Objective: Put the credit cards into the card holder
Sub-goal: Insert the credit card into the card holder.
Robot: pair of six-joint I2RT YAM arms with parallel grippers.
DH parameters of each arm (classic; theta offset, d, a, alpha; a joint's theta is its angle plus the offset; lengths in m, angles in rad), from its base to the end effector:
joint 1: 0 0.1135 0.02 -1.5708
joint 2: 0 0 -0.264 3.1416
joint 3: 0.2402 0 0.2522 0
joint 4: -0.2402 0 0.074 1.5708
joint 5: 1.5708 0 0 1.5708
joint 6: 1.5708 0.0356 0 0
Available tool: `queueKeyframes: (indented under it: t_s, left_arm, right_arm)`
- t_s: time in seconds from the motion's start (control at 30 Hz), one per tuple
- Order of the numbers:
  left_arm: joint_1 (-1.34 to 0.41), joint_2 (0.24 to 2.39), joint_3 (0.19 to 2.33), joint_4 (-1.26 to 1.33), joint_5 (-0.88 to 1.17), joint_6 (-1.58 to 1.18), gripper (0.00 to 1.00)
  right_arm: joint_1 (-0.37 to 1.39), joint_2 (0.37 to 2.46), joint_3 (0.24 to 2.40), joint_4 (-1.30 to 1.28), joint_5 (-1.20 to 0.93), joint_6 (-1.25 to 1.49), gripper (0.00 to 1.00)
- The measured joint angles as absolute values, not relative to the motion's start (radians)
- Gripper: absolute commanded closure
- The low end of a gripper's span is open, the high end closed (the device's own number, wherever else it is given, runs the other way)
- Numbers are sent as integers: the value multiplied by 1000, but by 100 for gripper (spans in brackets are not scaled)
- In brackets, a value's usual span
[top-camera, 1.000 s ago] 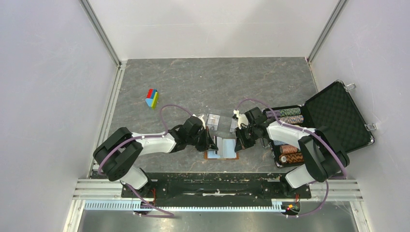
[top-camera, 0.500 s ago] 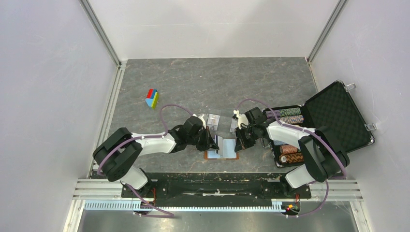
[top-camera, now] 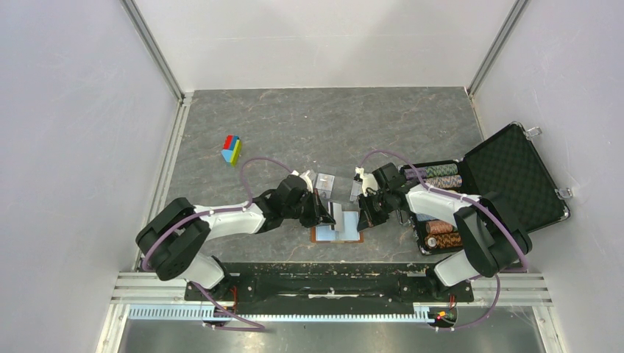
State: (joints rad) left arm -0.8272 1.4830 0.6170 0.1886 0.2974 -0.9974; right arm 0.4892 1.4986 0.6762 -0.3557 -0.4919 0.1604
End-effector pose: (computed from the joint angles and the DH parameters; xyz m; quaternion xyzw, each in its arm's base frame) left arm 0.1855 -0.2172 0.1610 -0.0120 0.8941 -0.4197 0.1557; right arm 0.2145 0.1332 0.1408 -0.2025 0.9307 0.2867 0.1031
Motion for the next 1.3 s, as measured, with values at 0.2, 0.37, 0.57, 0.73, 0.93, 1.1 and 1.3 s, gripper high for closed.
queueKeyframes:
  t_s: [0.2,0.37,0.57,0.73,0.93,1.1,1.3]
  left_arm:
    - [-827,1515,617,185,298,-998,98]
    - [-827,1541,617,158,298,-997,98]
    - [-828,1546,619,159,299,-998,98]
    - [-834,1556,621,172,310,-999,98]
    - [-841,1567,621,193,323,-1014,98]
    - [-852,1572,621,198,323,-1035,98]
    - [-862,1579,620,210,323,-1047,98]
  right_arm:
    - [489,1499,676,-356,-492,160,100]
    - [489,1499,675,-354,-492,160,100]
    - [489,1499,674,-353,-492,160,100]
    - [489,1499,673,-353,-492,160,100]
    - [489,1496,669,-350,-495,164,100]
    - [489,1489,661,-341,-495,167,100]
    - [489,1480,650,-330,-494,174,100]
